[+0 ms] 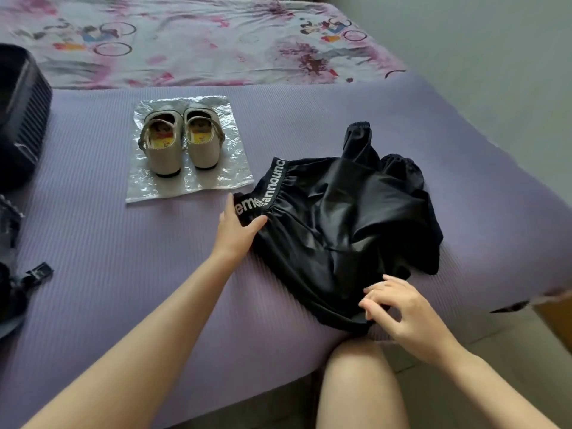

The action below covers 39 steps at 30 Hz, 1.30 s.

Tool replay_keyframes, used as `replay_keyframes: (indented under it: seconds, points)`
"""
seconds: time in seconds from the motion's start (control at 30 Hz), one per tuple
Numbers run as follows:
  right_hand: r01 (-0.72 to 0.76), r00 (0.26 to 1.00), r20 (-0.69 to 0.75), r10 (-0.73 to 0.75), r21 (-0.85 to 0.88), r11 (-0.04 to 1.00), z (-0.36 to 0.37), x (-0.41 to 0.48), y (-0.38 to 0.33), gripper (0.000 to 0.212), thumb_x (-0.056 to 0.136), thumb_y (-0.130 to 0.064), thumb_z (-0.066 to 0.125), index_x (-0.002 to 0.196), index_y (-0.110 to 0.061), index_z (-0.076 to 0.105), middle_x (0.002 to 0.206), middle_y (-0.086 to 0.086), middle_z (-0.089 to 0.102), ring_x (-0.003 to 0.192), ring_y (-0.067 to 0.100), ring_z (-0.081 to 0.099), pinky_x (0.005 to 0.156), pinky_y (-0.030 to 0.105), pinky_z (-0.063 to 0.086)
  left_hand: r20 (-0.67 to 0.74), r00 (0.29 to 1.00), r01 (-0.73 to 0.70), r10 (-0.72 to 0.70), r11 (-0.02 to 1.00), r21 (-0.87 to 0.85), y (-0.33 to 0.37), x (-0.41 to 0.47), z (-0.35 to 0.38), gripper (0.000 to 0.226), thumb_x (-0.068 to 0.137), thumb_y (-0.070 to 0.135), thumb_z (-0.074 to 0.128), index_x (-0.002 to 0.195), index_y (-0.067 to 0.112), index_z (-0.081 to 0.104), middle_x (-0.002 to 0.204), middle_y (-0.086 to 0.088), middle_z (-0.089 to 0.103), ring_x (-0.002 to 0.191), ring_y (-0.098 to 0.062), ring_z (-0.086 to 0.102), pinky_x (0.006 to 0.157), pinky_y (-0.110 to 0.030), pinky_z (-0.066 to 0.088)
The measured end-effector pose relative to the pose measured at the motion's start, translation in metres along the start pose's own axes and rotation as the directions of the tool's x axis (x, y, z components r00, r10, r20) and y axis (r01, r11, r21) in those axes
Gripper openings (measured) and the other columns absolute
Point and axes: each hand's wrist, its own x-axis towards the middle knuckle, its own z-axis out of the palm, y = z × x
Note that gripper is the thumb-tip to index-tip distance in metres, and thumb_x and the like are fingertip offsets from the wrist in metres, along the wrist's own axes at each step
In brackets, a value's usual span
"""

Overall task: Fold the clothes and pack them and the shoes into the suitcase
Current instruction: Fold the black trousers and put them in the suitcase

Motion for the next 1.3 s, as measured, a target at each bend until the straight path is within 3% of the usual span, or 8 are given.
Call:
replay_keyframes:
  seconds: [0.13, 0.27, 0.43, 0.6, 0.73, 0.9, 1.17, 1.3]
  points:
    - [-0.004, 0.987, -0.162, -0.004, -0.043, 0.999, 0.013, 0.048, -0.02, 0.04, 0.086, -0.053, 0.049, 0.101, -0.022, 0.07, 0.104, -0.011, 0.068, 0.105, 0.008, 0.058, 0.097, 0.036, 0.044, -0.064, 0.997, 0.04, -0.041, 0.999, -0.008, -0.007, 0.01, -0.01, 0.063, 0.08, 0.01, 0.072, 0.135, 0.012, 0.041, 0.131, -0.012, 0.051, 0.115, -0.021, 0.052, 0.102, -0.036, 0.042]
    - [-0.039, 0.992, -0.122, 0.016, -0.186, 0.982, 0.05, 0.095, -0.059, 0.066, 0.081, -0.066, 0.043, 0.129, -0.024, 0.058, 0.136, -0.003, 0.054, 0.131, 0.018, 0.04, 0.112, 0.041, 0.03, -0.115, 0.987, 0.107, -0.112, 0.993, -0.045, -0.015, 0.003, -0.027, 0.034, 0.074, 0.012, 0.078, 0.098, 0.01, 0.054, 0.104, -0.016, 0.065, 0.087, -0.026, 0.063, 0.085, -0.042, 0.054]
    - [-0.076, 0.968, 0.196, 0.154, -0.358, 0.931, 0.079, 0.114, -0.084, 0.059, 0.088, -0.052, 0.053, 0.142, -0.034, 0.038, 0.155, -0.007, 0.026, 0.145, 0.015, 0.013, 0.115, 0.056, -0.007, -0.14, 0.983, -0.07, 0.117, 0.949, 0.306, -0.017, -0.021, -0.059, 0.028, 0.071, 0.023, 0.081, 0.085, 0.008, 0.061, 0.123, -0.005, 0.048, 0.118, -0.018, 0.049, 0.103, -0.028, 0.036]
    - [-0.008, 0.954, 0.296, 0.045, -0.125, 0.992, 0.077, 0.105, -0.084, 0.039, 0.092, -0.036, 0.056, 0.131, -0.037, 0.053, 0.147, -0.017, 0.038, 0.142, 0.005, 0.021, 0.112, 0.052, -0.016, 0.091, 0.95, -0.307, 0.298, 0.847, 0.433, -0.011, -0.077, -0.114, 0.024, 0.074, 0.03, 0.076, 0.079, 0.022, 0.054, 0.113, 0.016, 0.063, 0.121, -0.006, 0.049, 0.102, -0.031, 0.037]
    - [0.055, 0.935, 0.352, -0.048, -0.01, 0.998, 0.075, 0.108, -0.1, 0.03, 0.093, -0.035, 0.056, 0.122, -0.031, 0.062, 0.138, -0.012, 0.051, 0.136, 0.005, 0.033, 0.117, 0.044, -0.004, -0.084, 0.969, -0.155, 0.234, 0.834, 0.53, -0.018, -0.116, -0.149, 0.023, 0.079, 0.041, 0.068, 0.081, 0.025, 0.051, 0.076, 0.011, 0.068, 0.071, -0.006, 0.064, 0.066, -0.036, 0.051]
    - [0.092, 0.989, 0.108, -0.101, 0.086, 0.992, 0.082, 0.144, -0.137, 0.022, 0.091, -0.025, 0.061, 0.11, -0.022, 0.07, 0.109, -0.008, 0.068, 0.106, 0.008, 0.055, 0.1, 0.031, 0.039, -0.079, 0.996, 0.01, 0.035, 0.866, 0.499, -0.045, -0.138, -0.167, 0.023, 0.078, 0.044, 0.068, 0.091, 0.029, 0.058, 0.07, 0.006, 0.066, 0.067, -0.008, 0.063, 0.063, -0.037, 0.054]
    - [-0.134, 0.954, 0.243, 0.178, -0.189, 0.973, 0.123, 0.237, -0.151, 0.065, 0.087, -0.034, 0.066, 0.143, -0.015, 0.039, 0.142, 0.009, 0.046, 0.135, 0.025, 0.032, 0.111, 0.037, 0.028, -0.074, 0.993, 0.112, -0.09, 0.915, 0.387, -0.066, -0.143, -0.176, 0.059, 0.069, 0.053, 0.071, 0.12, 0.028, 0.054, 0.106, 0.011, 0.058, 0.101, -0.003, 0.056, 0.082, -0.015, 0.041]
    - [-0.099, 0.958, 0.217, 0.187, -0.363, 0.926, 0.134, 0.252, -0.141, 0.045, 0.083, -0.039, 0.069, 0.12, -0.015, 0.061, 0.124, 0.011, 0.055, 0.124, 0.03, 0.037, 0.102, 0.036, 0.03, 0.058, 0.982, 0.155, -0.178, 0.947, 0.282, -0.067, -0.149, -0.178, 0.052, 0.074, 0.036, 0.076, 0.118, 0.036, 0.049, 0.094, 0.016, 0.063, 0.086, 0.005, 0.06, 0.068, -0.011, 0.045]
